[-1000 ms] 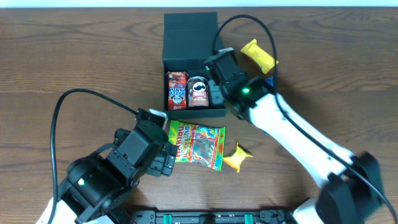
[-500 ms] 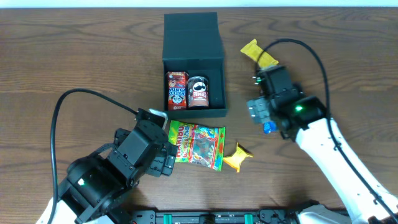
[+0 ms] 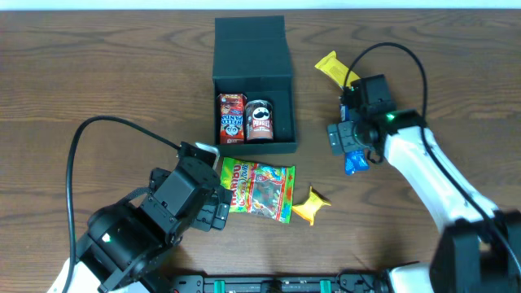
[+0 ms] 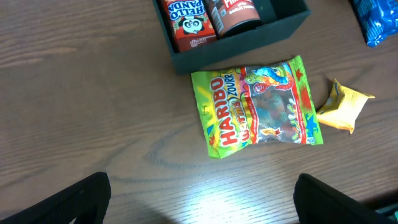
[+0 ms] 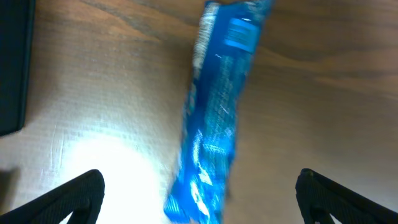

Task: Pack container
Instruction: 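Move the right gripper to the blue bar and grasp it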

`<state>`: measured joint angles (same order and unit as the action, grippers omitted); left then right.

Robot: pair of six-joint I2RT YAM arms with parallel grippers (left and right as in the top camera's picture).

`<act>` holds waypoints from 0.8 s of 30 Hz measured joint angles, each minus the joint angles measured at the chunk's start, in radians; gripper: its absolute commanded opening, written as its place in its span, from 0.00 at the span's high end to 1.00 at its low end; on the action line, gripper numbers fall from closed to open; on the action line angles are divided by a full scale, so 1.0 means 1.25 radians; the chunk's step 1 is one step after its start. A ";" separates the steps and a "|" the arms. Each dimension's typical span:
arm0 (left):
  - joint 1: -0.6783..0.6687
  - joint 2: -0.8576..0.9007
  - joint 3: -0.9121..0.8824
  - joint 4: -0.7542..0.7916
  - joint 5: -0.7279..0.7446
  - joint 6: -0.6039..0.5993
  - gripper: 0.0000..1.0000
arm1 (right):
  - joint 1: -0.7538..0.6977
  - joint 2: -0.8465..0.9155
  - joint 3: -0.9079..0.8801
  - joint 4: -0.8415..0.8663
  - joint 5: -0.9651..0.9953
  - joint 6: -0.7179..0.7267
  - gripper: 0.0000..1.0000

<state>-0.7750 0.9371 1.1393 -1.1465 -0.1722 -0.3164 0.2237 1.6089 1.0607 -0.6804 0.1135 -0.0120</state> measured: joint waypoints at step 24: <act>0.000 0.000 0.000 0.000 0.000 0.000 0.05 | -0.014 0.132 -0.012 0.152 0.001 0.010 0.01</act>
<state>-0.7750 0.9371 1.1393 -1.1465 -0.1722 -0.3164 0.2062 1.7737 1.0462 -0.4904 0.1143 0.0006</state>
